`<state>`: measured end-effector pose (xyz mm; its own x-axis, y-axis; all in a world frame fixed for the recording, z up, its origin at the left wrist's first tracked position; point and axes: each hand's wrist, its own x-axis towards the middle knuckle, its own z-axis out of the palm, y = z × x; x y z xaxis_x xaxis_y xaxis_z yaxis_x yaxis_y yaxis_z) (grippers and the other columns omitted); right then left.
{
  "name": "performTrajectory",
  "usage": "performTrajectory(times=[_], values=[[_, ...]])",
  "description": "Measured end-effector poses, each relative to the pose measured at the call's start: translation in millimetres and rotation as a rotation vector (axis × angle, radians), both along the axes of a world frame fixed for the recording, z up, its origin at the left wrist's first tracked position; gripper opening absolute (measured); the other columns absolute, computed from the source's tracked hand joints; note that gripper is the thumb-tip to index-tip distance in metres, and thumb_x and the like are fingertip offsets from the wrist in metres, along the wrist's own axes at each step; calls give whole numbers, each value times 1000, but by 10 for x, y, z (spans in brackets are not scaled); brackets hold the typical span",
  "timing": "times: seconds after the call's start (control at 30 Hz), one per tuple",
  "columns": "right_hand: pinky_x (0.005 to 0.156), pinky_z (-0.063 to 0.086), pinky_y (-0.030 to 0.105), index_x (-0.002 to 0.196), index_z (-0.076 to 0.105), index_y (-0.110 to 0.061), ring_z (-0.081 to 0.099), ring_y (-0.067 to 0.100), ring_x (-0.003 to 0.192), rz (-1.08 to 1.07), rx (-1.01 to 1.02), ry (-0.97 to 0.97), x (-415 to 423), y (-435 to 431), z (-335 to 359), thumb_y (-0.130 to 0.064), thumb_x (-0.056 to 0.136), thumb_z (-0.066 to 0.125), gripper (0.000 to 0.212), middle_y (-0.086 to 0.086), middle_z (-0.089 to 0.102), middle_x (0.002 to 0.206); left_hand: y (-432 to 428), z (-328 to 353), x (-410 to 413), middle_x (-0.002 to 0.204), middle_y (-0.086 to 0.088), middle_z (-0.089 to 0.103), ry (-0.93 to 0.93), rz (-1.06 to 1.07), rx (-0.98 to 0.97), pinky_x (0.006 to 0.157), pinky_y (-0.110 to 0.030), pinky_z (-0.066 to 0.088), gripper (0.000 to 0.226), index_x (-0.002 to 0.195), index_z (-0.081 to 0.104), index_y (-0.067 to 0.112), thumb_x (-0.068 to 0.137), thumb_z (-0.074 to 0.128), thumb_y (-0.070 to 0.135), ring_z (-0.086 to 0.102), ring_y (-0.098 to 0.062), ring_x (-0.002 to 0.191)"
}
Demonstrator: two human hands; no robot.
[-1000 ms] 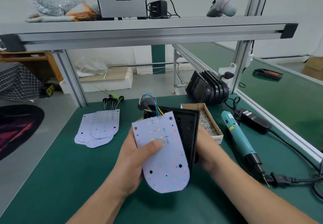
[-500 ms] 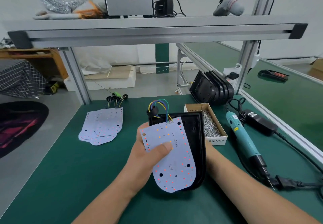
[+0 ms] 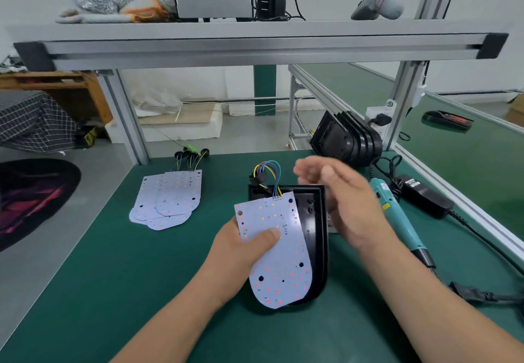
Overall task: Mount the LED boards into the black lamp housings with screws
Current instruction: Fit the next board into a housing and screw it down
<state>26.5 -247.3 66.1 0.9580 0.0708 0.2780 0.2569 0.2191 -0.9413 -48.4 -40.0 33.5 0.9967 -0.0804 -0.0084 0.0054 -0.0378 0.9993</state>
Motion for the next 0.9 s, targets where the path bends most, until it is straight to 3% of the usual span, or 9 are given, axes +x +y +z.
performTrajectory(times=[0.1, 0.17, 0.27, 0.33, 0.4, 0.5, 0.67, 0.8, 0.9], values=[[101, 53, 42, 137, 64, -13, 67, 29, 116, -157, -37, -293, -49, -78, 155, -20, 112, 49, 30, 12, 71, 130, -10, -9, 33, 106, 5, 81, -33, 92, 70, 94, -47, 61, 23, 105, 76, 37, 83, 70, 40, 77, -21, 102], [107, 46, 31, 151, 54, -19, 58, 19, 128, -265, -301, -568, -160, -14, 231, -31, 111, 53, 42, 3, 61, 142, -35, -18, 28, 108, 12, 80, -73, 108, 122, 95, -49, 60, 24, 106, 72, 44, 82, 69, 45, 77, -14, 101], [124, 29, 36, 162, 37, -15, 34, 23, 154, -282, -641, -868, -291, 202, 255, -27, 110, 53, 56, 7, 35, 166, -95, -23, 0, 112, 17, 76, -134, 161, 227, 90, -50, 60, 37, 117, 63, 44, 81, 68, 50, 75, -12, 103], [121, 34, 35, 158, 46, -12, 42, 24, 146, -239, -733, -897, -338, 325, 205, -20, 109, 54, 50, 10, 40, 161, -121, -2, -9, 111, 16, 74, -148, 190, 297, 86, -50, 60, 41, 121, 59, 41, 82, 67, 50, 73, -15, 103], [106, 45, 39, 146, 60, -6, 53, 28, 124, -265, -763, -921, -335, 353, 131, -14, 107, 58, 40, 10, 56, 136, -133, 20, -10, 110, 11, 73, -147, 188, 312, 86, -53, 60, 40, 122, 58, 34, 85, 64, 47, 72, -21, 104], [93, 44, 37, 138, 67, -7, 49, 27, 105, -310, -813, -919, -300, 350, 70, -14, 104, 58, 36, 5, 55, 109, -166, 39, -40, 113, 11, 71, -170, 208, 313, 87, -53, 59, 41, 122, 58, 33, 87, 60, 54, 70, -20, 104], [92, 46, 40, 109, 71, -12, 49, 25, 109, -376, -866, -862, -269, 346, 62, -13, 96, 64, 15, -1, 54, 122, -186, -20, -98, 113, 20, 60, -224, 256, 336, 88, -49, 56, 33, 109, 54, 46, 89, 49, 71, 65, -4, 100], [84, 45, 43, 93, 66, -10, 50, 26, 98, -432, -815, -802, -219, 334, 11, -15, 94, 72, 8, -2, 61, 103, -183, -30, -109, 114, 8, 68, -219, 145, 93, 92, -49, 56, 63, 116, 63, 28, 98, 28, 78, 67, -23, 106], [79, 46, 36, 94, 62, -11, 53, 21, 92, -387, -712, -727, -211, 381, -45, -14, 95, 71, 10, -3, 57, 98, -133, 33, -51, 91, 7, 66, -113, 61, -34, 71, -29, 52, 54, 101, 65, 21, 99, 42, 69, 58, -19, 77]])
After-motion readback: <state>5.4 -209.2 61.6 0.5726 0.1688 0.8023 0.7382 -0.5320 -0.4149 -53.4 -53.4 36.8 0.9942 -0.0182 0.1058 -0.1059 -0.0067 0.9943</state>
